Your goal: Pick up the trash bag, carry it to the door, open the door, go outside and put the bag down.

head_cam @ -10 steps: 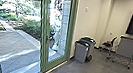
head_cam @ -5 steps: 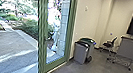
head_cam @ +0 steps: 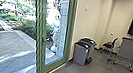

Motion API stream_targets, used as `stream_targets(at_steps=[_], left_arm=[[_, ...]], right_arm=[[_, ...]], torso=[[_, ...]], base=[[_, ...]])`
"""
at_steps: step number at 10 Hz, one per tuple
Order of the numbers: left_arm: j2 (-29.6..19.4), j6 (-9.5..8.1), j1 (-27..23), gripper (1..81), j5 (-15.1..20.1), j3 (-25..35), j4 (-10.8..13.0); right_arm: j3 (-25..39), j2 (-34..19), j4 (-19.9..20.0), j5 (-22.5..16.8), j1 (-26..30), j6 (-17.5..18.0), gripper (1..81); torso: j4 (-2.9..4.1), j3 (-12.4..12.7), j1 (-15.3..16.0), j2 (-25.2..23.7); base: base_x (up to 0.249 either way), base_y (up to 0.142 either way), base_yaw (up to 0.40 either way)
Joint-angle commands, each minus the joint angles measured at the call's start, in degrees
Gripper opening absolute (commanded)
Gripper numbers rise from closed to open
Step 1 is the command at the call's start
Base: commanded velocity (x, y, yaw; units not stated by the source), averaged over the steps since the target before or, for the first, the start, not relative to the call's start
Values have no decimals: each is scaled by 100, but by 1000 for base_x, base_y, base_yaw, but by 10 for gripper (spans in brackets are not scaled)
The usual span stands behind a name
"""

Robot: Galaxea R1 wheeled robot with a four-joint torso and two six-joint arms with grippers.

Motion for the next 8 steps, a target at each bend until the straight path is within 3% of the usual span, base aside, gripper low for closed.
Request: stream_targets(at_steps=[1,4,8], left_arm=[[-27,56,-399,10,290,-9,45],[-10,56,-408,10,290,-9,45],[-10,56,-408,10,290,-9,45]], right_arm=[[24,43,-61,-308,239,-24,811],[33,25,-52,-308,230,-24,811],[24,8,-61,-308,248,-24,811]], torso=[[0,0,0,0],[0,0,0,2],[0,0,-2,2]], base=[[134,0,0],[137,0,0],[155,-76,0]])
